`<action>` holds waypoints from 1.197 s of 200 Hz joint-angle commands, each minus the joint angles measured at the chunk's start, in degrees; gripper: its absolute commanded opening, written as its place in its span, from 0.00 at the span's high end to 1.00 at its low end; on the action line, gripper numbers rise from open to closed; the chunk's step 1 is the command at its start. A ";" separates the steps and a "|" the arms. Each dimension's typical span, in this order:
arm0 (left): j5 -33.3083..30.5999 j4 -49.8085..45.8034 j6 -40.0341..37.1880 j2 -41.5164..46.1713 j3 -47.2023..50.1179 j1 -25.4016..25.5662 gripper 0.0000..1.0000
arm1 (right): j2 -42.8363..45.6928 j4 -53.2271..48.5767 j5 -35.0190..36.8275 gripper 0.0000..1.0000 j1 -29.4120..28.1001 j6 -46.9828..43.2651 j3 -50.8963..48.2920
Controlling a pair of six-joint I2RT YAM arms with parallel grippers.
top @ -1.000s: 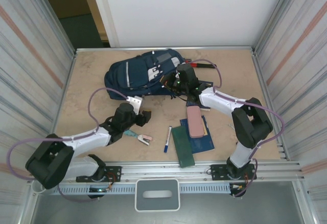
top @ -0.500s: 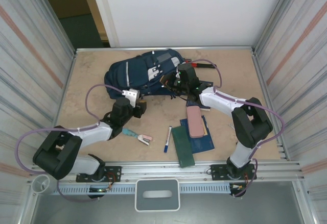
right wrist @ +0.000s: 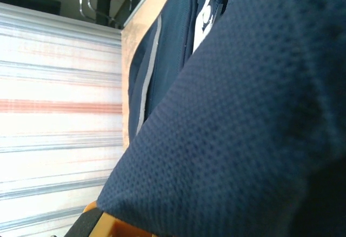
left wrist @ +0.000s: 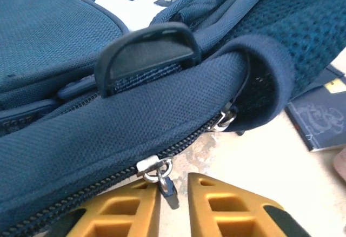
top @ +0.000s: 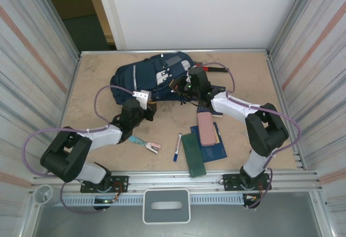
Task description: Pack books, pencil case, and school supplies into a backpack
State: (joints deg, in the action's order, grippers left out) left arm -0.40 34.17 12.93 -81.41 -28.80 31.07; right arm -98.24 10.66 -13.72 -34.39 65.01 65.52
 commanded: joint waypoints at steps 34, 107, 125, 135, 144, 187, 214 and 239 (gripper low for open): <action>0.73 -1.56 3.43 4.76 2.03 -3.81 1.00 | 0.61 0.38 -2.87 1.00 1.60 -4.06 -0.57; -1.58 -17.51 9.03 16.54 6.26 -11.98 1.00 | 1.03 -6.55 -9.92 1.00 5.70 -11.53 1.77; -0.91 -21.64 10.59 19.41 6.29 -13.93 1.00 | 0.48 -9.86 -11.55 1.00 6.89 -14.38 3.59; -0.94 -24.75 10.93 20.41 5.45 -14.44 1.00 | 0.03 -12.08 -12.48 1.00 7.44 -16.11 4.96; -0.52 -27.24 10.97 20.88 4.39 -14.70 1.00 | -0.56 -13.87 -13.05 1.00 7.82 -17.56 6.09; 11.82 -34.25 8.34 18.59 -1.61 -14.72 1.00 | -4.14 -16.20 -13.96 1.00 7.42 -19.11 10.64; 16.53 -35.21 8.26 18.47 -2.71 -13.42 1.00 | -7.88 -18.73 -13.96 1.00 7.71 -20.25 16.36; 21.20 -33.76 10.55 18.35 -2.93 -12.80 1.00 | -11.71 -19.62 -14.28 0.95 8.02 -20.28 20.73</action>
State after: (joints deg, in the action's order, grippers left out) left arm 14.17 1.23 21.93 -63.22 -29.69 17.37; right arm -107.13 -9.19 -27.07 -26.96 47.05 81.38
